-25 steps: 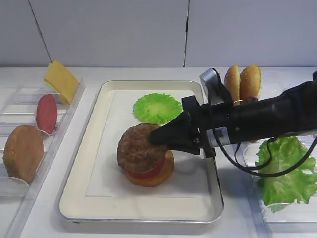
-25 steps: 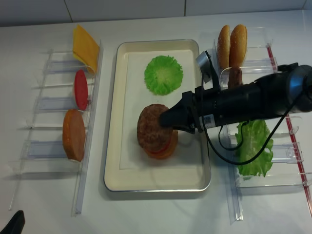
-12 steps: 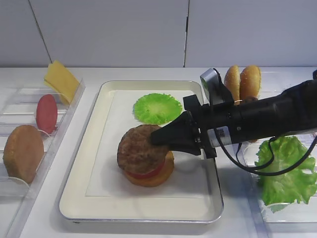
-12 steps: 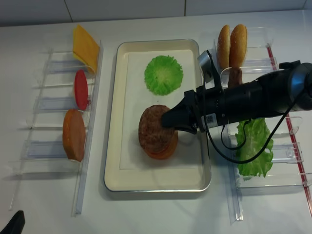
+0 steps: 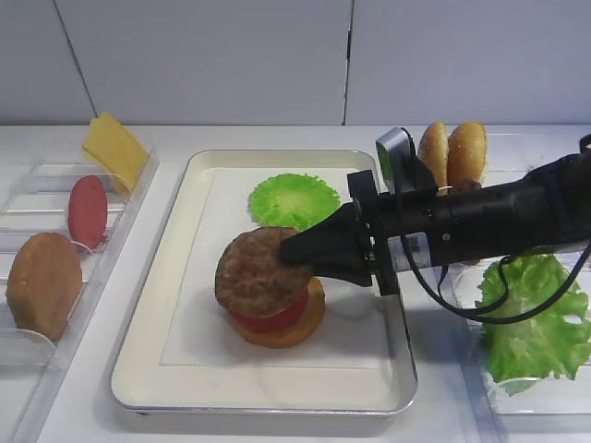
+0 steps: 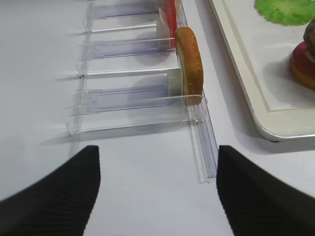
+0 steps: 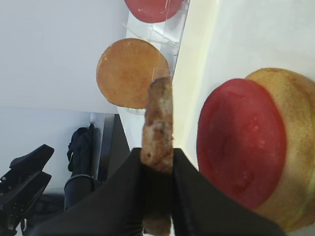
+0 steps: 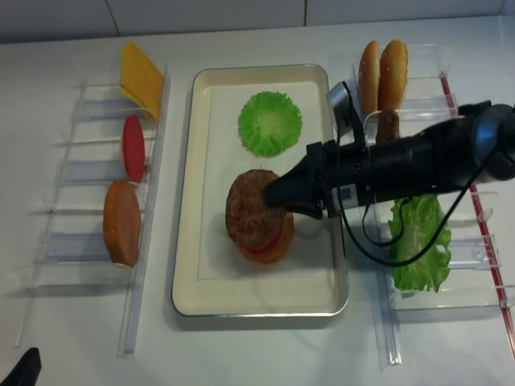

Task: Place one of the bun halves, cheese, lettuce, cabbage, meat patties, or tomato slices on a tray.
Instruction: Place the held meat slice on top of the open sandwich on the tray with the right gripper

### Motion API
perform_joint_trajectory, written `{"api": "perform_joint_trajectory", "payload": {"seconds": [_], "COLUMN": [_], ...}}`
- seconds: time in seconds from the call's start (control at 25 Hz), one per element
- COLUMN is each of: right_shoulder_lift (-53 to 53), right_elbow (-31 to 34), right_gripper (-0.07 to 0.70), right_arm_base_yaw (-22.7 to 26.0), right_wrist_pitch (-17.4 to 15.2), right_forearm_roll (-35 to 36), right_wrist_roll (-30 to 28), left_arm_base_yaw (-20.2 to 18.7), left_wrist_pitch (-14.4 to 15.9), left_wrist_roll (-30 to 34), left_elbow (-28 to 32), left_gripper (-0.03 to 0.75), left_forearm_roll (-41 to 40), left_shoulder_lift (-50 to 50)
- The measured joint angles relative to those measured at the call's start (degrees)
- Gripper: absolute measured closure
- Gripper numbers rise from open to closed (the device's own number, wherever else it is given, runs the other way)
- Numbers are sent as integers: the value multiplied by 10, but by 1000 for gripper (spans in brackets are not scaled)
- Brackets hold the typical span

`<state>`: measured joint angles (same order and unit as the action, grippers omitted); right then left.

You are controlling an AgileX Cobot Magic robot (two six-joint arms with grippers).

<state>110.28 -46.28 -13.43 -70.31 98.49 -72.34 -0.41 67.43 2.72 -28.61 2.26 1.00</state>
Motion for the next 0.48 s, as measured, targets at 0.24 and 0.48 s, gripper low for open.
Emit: {"api": "perform_joint_trajectory", "payload": {"seconds": [0.24,0.48], "right_shoulder_lift": [1,1], "right_elbow": [0,0], "right_gripper": [472,472], "right_arm_base_yaw": [11,12], "right_wrist_pitch": [-9,-10], "right_forearm_roll": [-5,-9], "right_wrist_roll": [0,0], "left_arm_base_yaw": [0,0], "left_wrist_pitch": [0,0], "left_wrist_roll": [0,0], "left_elbow": [0,0], "left_gripper": [242,242], "left_forearm_roll": [0,0], "left_shoulder_lift": [0,0]}}
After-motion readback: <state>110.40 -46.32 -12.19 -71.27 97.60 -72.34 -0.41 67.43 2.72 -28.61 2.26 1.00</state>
